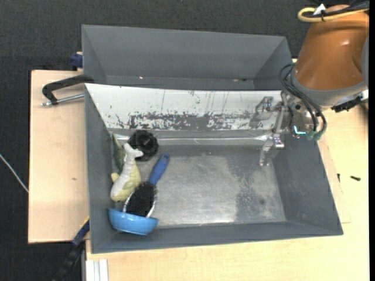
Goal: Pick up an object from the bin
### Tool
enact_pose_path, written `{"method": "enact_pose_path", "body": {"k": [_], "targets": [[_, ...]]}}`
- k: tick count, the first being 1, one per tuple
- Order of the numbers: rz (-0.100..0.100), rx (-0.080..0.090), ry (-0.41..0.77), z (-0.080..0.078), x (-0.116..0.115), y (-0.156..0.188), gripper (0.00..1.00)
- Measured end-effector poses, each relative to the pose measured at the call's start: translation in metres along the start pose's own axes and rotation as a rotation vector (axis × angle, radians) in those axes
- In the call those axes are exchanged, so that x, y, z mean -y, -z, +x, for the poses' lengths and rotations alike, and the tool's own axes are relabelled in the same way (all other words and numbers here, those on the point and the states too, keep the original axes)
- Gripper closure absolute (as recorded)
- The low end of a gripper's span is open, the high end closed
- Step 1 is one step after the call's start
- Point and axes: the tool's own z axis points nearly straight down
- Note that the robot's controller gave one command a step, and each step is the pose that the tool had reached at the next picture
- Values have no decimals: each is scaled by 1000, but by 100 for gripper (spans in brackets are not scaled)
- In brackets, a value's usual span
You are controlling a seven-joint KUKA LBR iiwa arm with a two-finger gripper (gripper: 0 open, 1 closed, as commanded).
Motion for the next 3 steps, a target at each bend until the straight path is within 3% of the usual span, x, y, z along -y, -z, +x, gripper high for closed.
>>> {"method": "enact_pose_path", "body": {"k": [1,2,3], "targets": [[1,-2,5,38,52,-112,0],[-4,9,-269,7,-29,-124,0],[-6,13,-227,-30,-119,-110,0]]}}
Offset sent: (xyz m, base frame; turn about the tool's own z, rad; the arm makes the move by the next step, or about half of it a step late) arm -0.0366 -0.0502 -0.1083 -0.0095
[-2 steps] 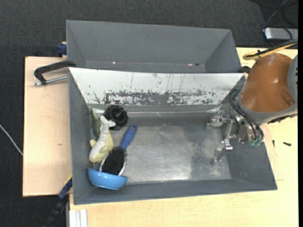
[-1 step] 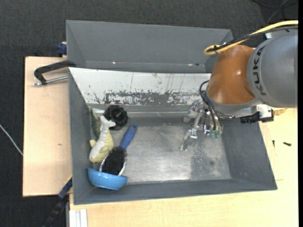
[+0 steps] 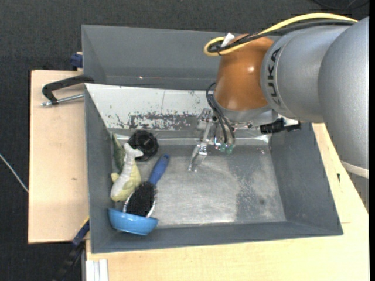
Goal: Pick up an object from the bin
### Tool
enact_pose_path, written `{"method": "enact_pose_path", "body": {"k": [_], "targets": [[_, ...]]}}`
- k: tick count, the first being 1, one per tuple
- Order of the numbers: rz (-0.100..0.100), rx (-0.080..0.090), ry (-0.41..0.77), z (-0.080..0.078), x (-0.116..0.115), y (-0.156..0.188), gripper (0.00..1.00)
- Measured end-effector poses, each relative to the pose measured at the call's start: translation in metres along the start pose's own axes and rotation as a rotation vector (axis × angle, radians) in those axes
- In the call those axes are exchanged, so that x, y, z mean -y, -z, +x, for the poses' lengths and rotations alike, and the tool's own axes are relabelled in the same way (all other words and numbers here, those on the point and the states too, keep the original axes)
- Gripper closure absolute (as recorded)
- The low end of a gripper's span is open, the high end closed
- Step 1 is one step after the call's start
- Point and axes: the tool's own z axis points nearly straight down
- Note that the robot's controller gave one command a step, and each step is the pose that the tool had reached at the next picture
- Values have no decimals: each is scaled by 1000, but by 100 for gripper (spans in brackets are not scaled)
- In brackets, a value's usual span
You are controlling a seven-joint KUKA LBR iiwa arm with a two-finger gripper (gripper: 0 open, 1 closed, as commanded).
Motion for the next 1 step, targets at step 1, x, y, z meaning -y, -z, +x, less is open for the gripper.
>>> {"method": "enact_pose_path", "body": {"k": [1], "targets": [[6,-2,166,17,-48,-58,0]]}}
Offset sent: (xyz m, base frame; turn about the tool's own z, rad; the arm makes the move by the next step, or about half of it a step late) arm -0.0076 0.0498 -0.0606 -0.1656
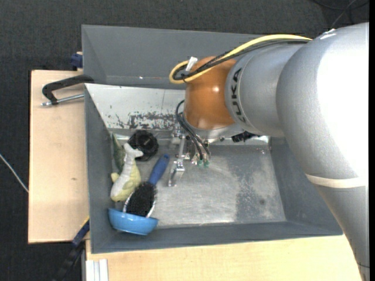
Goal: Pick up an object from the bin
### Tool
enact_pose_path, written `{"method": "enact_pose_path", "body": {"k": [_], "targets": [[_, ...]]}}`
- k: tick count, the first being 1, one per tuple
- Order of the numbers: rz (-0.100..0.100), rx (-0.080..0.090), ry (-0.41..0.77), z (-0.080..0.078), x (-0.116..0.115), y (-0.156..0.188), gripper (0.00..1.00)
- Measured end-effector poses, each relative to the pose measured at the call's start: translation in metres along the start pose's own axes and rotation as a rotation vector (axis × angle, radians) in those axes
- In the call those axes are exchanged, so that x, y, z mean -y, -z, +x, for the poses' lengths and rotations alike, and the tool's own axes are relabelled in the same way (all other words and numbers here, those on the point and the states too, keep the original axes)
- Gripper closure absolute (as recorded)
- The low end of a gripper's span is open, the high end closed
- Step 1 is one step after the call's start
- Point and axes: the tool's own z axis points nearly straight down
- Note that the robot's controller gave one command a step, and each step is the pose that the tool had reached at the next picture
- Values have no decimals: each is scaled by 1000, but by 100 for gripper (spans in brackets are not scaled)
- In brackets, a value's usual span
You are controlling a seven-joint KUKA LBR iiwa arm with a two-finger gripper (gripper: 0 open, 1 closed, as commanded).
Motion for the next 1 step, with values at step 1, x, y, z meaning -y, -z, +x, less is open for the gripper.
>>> {"method": "enact_pose_path", "body": {"k": [1], "targets": [[0,2,85,0,-81,13,0]]}}
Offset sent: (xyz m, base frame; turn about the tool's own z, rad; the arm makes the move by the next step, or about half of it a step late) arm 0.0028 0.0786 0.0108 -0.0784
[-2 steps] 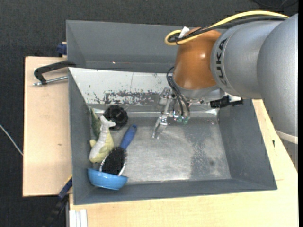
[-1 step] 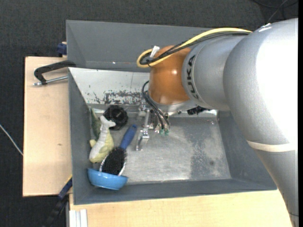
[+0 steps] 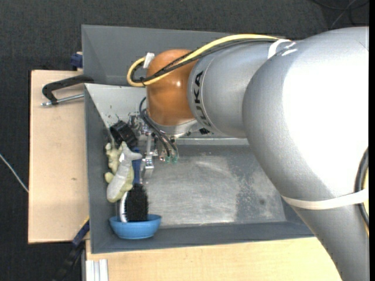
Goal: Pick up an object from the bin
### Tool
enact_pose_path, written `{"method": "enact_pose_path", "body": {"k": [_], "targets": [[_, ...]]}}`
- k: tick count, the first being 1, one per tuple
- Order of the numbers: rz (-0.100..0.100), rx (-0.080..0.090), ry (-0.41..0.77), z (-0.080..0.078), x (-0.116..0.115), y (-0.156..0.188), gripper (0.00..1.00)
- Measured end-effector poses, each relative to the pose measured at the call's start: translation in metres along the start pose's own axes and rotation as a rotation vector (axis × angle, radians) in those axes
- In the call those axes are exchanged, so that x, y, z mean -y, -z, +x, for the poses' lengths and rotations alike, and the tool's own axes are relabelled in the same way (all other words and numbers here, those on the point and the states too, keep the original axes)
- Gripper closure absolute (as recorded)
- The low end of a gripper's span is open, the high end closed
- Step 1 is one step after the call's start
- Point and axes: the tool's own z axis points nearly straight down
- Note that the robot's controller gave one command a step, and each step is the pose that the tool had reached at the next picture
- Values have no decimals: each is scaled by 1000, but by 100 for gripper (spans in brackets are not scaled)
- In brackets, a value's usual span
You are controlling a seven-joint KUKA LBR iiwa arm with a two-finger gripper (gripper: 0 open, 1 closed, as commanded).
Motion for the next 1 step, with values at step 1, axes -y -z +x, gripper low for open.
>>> {"method": "enact_pose_path", "body": {"k": [1], "targets": [[3,-13,-5,3,3,-2,100]]}}
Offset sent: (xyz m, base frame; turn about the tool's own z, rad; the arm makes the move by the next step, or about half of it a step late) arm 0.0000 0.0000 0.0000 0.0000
